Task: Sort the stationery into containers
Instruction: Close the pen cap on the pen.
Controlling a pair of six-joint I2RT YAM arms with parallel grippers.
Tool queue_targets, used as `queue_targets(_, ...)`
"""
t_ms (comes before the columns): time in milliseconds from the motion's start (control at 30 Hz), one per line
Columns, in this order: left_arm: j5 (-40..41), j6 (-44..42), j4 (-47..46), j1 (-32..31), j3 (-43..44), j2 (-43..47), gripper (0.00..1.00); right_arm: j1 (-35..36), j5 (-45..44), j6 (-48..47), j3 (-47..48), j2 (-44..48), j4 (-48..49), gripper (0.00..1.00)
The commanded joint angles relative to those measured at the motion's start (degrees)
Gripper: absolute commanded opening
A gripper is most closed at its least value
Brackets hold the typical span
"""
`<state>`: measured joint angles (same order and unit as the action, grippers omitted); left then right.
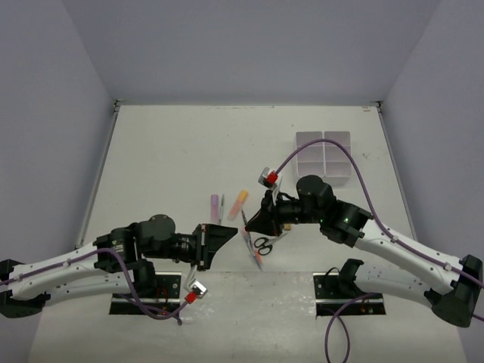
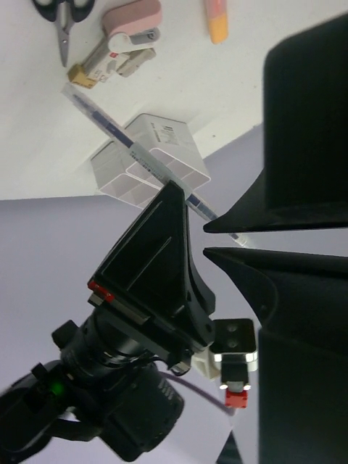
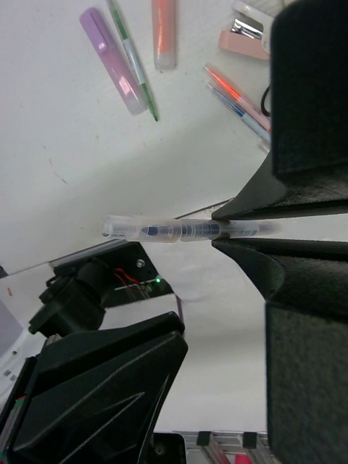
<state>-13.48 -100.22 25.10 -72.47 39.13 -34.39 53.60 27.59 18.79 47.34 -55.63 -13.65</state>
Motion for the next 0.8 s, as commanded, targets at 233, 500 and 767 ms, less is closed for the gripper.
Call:
queue_targets(233,3.6,33.0,-13.8,-0.2,2.7,0.2,0.82,-1.8,-9.2,-0.9,-0.7,3.6,4.0,0.0)
queue_targets(500,22.8,57.3,-27.6,-0.2,5.3,-2.0,1.0,-2.6,-12.5,-2.7,-2.1,8.3,3.8,0.0)
queue_targets(767,33.0,85.1,-16.0,-0.1,24.2,-18.2,1.0,-2.6,-14.5,-5.6,-3.2,12.6,3.6,0.0)
